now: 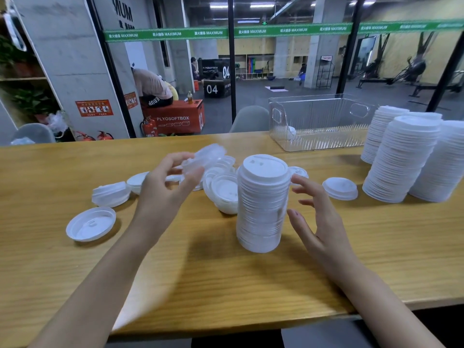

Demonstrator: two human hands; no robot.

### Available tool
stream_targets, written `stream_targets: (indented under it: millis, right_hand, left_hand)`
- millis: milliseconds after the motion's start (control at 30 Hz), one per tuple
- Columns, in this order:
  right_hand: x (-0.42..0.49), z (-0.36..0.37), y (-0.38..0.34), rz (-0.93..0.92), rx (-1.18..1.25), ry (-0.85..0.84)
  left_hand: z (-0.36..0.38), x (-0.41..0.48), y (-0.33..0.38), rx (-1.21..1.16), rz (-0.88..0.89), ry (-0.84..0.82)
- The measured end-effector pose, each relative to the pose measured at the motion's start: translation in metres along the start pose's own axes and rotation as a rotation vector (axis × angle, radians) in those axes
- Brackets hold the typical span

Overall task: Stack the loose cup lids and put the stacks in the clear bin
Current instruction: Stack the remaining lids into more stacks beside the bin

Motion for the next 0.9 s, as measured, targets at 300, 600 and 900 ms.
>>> stream_targets:
  millis: [300, 600, 900]
  right_hand:
    - [0.0, -0.003, -0.001, -0.009, -0.002, 0.016]
    - [0.0, -0.004, -0.001, -0.027, -0.007, 0.016]
    - [-0.001, -0.005, -0.002, -0.023, -0.001, 0.019]
  left_hand:
    - [0.068, -0.001, 0.049, 0.129, 0.174, -0.293]
    - [0.071, -0.003, 0.05, 0.164, 0.214, -0.291]
    - [0.052, 0.003, 0.041, 0.118, 0.185, -0.207]
Point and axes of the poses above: each hand's wrist, its own x-axis towards the middle knuckle, its own z-axis out of the palm, y = z × x, the point moved 7 cm from there along x, towards the middle knuckle, and after that the axes turned 3 degrees about -x, right-handed, at the moved point
